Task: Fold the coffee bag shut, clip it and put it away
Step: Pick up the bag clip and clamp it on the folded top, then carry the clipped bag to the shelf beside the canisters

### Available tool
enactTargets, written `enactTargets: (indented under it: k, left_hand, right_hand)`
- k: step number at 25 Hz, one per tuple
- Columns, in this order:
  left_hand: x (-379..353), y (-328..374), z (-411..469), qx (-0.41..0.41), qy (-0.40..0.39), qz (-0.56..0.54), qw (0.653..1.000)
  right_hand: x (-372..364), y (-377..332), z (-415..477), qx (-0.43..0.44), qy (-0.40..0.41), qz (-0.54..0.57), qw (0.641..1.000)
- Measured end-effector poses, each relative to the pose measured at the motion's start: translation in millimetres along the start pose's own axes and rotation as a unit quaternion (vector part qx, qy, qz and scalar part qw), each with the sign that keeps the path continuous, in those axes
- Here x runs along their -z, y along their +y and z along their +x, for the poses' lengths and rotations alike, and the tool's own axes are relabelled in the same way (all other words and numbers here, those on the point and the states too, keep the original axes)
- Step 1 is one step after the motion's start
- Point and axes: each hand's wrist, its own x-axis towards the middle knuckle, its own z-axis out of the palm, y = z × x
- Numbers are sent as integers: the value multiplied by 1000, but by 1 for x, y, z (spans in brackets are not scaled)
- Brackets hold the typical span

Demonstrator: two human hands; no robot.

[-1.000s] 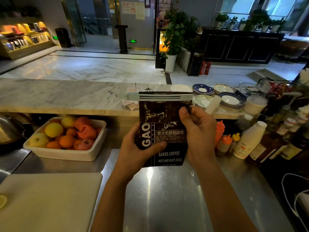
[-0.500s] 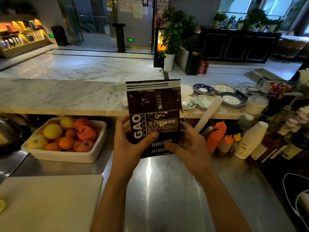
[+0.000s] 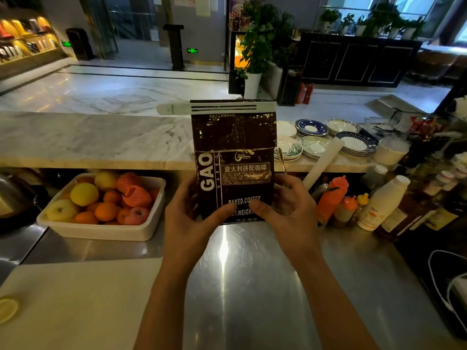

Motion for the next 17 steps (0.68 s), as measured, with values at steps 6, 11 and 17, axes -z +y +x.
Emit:
enactTargets:
  k: [6, 11, 17]
  left_hand:
    - [-5, -4, -8, 13, 23, 17, 1000]
    - [-13, 2, -25, 20, 132, 62, 989]
    - [-8, 11, -92, 44, 314, 115, 942]
  right_hand:
    - [4, 6, -1, 4, -12, 5, 1000]
    - [4, 19, 16, -5, -100, 37, 994]
    - [-19, 31, 3, -8, -297, 94, 950]
